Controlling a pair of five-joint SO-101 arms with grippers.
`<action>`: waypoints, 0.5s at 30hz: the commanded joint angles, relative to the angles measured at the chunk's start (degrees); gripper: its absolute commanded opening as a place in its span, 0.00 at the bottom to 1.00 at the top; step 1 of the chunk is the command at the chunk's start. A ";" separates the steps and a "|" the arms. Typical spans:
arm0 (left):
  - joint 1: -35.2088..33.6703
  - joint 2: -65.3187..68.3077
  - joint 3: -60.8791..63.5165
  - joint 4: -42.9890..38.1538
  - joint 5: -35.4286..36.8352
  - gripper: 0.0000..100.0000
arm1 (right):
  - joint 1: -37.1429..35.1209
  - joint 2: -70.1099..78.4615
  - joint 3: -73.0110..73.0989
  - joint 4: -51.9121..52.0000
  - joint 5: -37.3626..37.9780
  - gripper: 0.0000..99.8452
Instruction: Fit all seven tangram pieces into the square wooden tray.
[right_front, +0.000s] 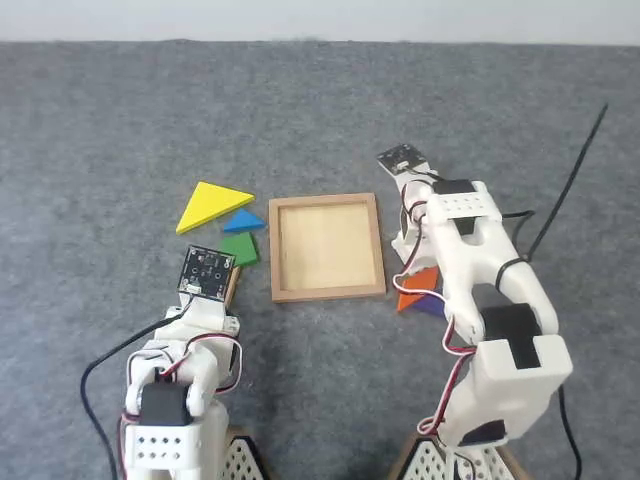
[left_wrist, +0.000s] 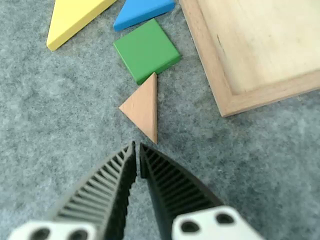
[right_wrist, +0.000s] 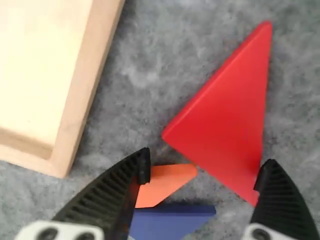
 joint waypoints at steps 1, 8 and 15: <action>0.26 -0.88 -0.84 0.09 0.00 0.01 | -0.48 1.63 -5.01 -1.27 -0.18 0.35; 0.26 -0.88 -0.84 0.09 0.00 0.01 | -1.63 7.34 -10.46 -1.01 1.76 0.35; 0.26 -0.88 -0.84 0.09 0.00 0.01 | -1.54 7.52 -10.20 -0.57 5.27 0.35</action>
